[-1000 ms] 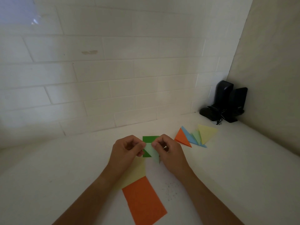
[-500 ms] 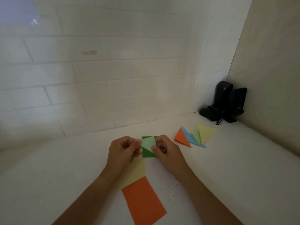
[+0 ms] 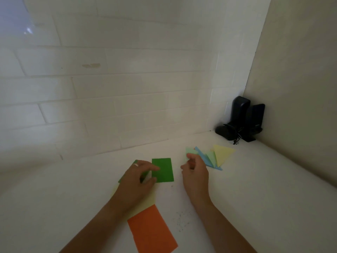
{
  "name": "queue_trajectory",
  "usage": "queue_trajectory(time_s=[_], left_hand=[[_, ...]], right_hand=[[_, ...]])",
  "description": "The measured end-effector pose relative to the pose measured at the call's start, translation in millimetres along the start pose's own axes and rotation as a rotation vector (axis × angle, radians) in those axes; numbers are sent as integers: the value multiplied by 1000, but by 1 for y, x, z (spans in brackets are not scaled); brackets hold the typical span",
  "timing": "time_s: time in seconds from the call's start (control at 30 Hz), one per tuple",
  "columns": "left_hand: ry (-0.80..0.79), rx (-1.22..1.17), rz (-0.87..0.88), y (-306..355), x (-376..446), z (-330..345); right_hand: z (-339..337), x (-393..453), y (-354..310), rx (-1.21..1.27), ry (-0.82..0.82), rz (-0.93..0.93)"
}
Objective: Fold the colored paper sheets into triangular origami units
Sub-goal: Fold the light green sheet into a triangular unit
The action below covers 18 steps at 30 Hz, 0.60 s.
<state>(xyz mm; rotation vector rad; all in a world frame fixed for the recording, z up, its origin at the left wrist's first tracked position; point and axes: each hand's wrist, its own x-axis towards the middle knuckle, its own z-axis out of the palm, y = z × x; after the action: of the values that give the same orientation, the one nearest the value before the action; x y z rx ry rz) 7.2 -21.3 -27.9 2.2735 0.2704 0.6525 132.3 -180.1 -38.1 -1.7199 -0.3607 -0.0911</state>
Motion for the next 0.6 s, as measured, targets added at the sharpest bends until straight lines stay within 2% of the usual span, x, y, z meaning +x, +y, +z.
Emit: queue_trajectory(time_s=[0.1, 0.3, 0.47, 0.6], left_hand=[[-69, 29, 10, 0, -1, 2], [-85, 57, -14, -3, 0, 4], [-72, 36, -21, -1, -1, 2], [-70, 42, -18, 1, -2, 1]], right_hand=[[-1, 3, 2, 44, 11, 127], [-5, 3, -3, 115, 14, 183], [-6, 5, -2, 45, 45, 124], [-5, 0, -8, 49, -7, 58]])
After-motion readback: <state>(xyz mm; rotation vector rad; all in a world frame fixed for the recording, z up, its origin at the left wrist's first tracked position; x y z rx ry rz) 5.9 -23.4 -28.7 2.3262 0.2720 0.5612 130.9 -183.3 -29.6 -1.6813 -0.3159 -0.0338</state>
